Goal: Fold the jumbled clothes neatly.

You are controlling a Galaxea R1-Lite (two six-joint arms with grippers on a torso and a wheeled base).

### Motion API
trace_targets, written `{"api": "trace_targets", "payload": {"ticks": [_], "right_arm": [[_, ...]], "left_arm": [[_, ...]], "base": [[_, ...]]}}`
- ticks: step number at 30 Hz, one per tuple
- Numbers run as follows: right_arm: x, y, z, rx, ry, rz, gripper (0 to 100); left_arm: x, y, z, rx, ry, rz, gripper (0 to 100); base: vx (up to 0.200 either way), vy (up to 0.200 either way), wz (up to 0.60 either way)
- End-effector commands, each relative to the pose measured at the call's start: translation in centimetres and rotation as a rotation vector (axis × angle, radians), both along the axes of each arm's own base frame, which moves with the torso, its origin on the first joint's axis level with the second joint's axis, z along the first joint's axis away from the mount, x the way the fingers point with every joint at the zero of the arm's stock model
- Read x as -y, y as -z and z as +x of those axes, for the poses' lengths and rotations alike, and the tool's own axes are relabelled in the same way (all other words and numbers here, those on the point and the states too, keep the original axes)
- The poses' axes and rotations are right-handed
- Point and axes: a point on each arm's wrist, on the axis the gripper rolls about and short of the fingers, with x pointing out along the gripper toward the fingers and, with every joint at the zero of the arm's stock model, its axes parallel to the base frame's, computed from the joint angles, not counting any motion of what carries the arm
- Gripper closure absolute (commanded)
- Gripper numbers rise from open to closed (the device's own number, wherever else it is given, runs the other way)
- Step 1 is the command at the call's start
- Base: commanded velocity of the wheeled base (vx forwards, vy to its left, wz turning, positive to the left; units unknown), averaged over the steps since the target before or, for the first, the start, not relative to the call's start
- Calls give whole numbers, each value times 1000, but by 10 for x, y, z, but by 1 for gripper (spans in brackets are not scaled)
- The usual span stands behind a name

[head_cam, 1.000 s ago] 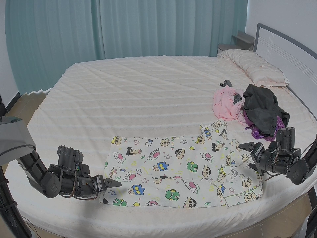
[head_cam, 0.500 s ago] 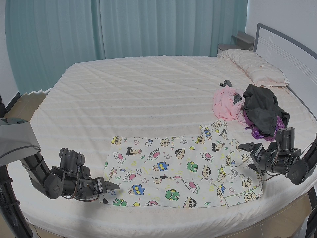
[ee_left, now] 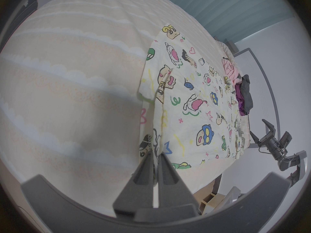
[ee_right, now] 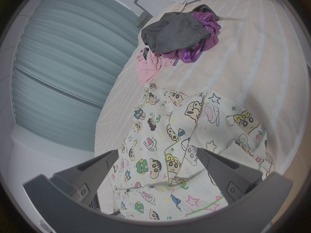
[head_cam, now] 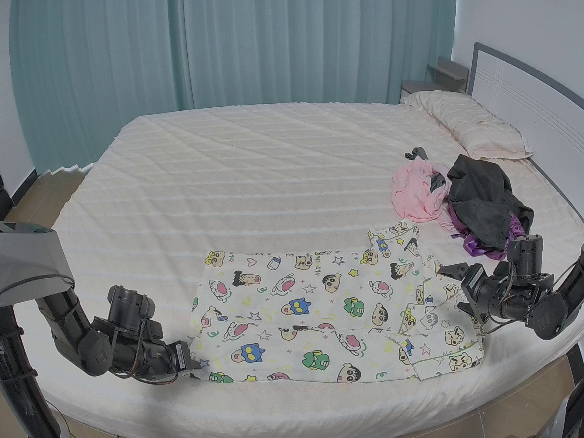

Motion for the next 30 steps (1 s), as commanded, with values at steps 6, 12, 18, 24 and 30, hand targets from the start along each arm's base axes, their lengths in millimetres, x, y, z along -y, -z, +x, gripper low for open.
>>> {"api": "trace_targets", "payload": {"ticks": [6, 12, 18, 24, 30], "right_arm": [[1, 3, 1, -13, 3, -2, 0], [0, 5, 1, -16, 3, -3, 0], [1, 4, 1, -15, 2, -4, 0], [0, 4, 0, -11, -2, -6, 0], [-1, 4, 0, -14, -4, -7, 0]], "left_arm": [[-2, 3, -11, -29, -3, 13, 100], [-3, 0, -15, -26, -3, 13, 0], [-5, -7, -16, 1, -16, 13, 0], [-3, -26, -12, 106, -16, -26, 0], [6, -20, -4, 169, 16, -37, 0]], "base": [[0, 0, 0], [0, 0, 0], [0, 0, 0], [0, 0, 0], [0, 0, 0]]}}
